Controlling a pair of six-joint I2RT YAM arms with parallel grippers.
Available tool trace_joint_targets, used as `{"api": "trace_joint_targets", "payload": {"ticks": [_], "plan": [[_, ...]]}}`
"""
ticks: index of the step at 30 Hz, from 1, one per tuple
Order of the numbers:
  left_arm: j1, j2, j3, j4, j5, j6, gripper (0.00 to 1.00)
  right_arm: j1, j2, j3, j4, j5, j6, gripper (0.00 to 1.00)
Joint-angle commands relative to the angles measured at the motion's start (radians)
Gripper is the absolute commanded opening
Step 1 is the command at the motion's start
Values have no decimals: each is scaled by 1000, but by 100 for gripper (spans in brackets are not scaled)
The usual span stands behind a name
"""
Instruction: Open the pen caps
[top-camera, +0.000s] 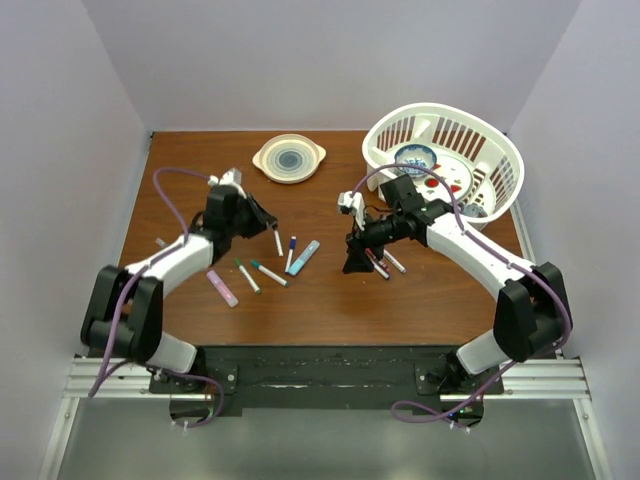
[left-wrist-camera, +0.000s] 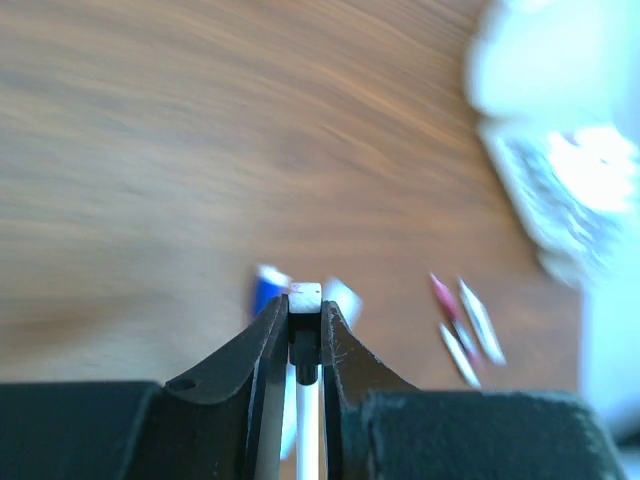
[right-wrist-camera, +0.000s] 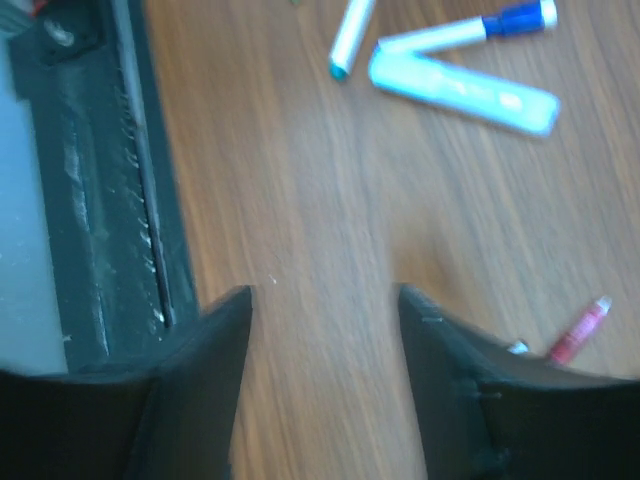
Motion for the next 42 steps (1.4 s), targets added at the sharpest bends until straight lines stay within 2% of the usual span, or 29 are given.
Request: {"api": "trace_joint_targets", "payload": {"ticks": [1, 5, 6, 7, 9, 14, 17, 19, 21, 24, 30, 33, 36, 38, 40, 42], "plan": [[-62, -104, -208, 504, 255, -94, 0, 19, 58, 6, 181, -232, 195, 77], [-140, -164, -312, 644, 212, -188, 0, 63, 202, 12, 353, -295, 466, 79], [-174, -172, -328, 650, 171, -191, 0, 69, 217, -13, 478, -276, 628, 79], [-191, -181, -334, 669, 149, -194, 0, 78, 225, -26, 532, -259, 687, 79], [-235, -193, -343, 675, 91, -200, 0, 86, 240, -54, 644, -224, 785, 78], [-312, -166, -339, 696, 11, -208, 0, 104, 250, -78, 698, -200, 844, 74], [-335, -144, -329, 709, -26, -217, 0, 106, 254, -95, 717, -183, 873, 68], [-340, -146, -329, 707, -40, -223, 0, 104, 256, -101, 725, -183, 881, 52], [-341, -158, -339, 701, -67, -228, 0, 107, 257, -100, 719, -185, 884, 32], [-341, -201, -363, 687, -123, -236, 0, 106, 256, -95, 702, -188, 873, 26], [-341, -265, -385, 655, -196, -239, 0, 107, 259, -75, 667, -209, 844, 31], [-341, -281, -401, 660, -208, -246, 0, 106, 260, -64, 644, -208, 826, 28], [-341, -294, -418, 657, -228, -255, 0, 106, 256, -55, 627, -206, 807, 7], [-341, -307, -432, 652, -244, -262, 0, 106, 251, -40, 578, -200, 771, 0], [-341, -316, -441, 654, -248, -266, 0, 106, 245, -28, 542, -176, 737, 0], [-341, -317, -441, 660, -235, -268, 18, 106, 250, -3, 475, -174, 671, 0]]}}
